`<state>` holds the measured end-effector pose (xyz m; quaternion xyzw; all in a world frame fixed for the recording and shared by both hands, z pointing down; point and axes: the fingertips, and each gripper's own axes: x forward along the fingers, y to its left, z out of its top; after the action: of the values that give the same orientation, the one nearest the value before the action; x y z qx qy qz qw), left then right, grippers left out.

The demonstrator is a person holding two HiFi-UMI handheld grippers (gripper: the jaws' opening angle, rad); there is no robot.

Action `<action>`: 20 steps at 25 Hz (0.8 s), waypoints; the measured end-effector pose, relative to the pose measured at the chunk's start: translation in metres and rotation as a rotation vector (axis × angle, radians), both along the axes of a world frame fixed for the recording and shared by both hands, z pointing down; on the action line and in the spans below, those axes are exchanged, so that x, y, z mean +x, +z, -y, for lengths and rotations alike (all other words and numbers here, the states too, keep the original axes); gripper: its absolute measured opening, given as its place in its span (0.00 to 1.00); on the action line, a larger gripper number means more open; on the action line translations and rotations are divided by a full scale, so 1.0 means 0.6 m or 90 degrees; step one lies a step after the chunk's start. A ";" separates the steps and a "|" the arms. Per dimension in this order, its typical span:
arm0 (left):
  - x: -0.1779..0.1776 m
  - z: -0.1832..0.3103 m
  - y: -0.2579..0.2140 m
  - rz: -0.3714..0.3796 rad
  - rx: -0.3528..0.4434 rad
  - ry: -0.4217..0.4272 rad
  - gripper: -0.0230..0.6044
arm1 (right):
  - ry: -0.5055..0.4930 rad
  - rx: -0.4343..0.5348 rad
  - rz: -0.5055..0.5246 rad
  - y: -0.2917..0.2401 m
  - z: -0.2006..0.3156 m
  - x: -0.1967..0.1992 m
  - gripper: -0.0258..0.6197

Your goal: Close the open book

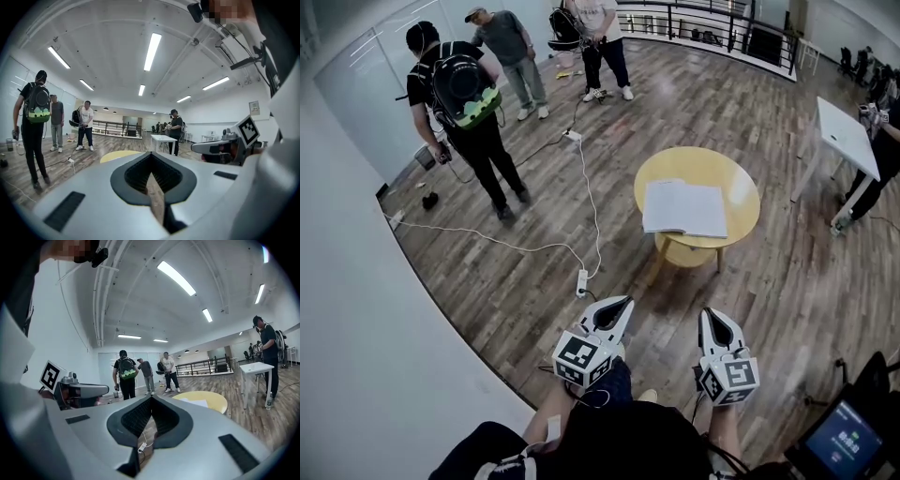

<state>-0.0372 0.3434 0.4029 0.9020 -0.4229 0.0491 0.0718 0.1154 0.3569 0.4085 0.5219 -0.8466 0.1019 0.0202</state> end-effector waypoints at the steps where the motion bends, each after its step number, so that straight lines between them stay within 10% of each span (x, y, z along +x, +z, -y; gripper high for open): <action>1: 0.000 0.012 0.004 0.001 0.000 -0.002 0.03 | -0.002 -0.001 0.000 0.003 0.013 0.000 0.04; 20: -0.133 0.485 -0.013 -0.021 0.022 0.031 0.03 | 0.028 -0.015 -0.028 0.004 0.467 -0.137 0.04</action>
<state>-0.1171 0.0523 0.3954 0.9138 -0.4004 0.0288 0.0615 0.0333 0.0768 0.4109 0.5424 -0.8330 0.1004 0.0426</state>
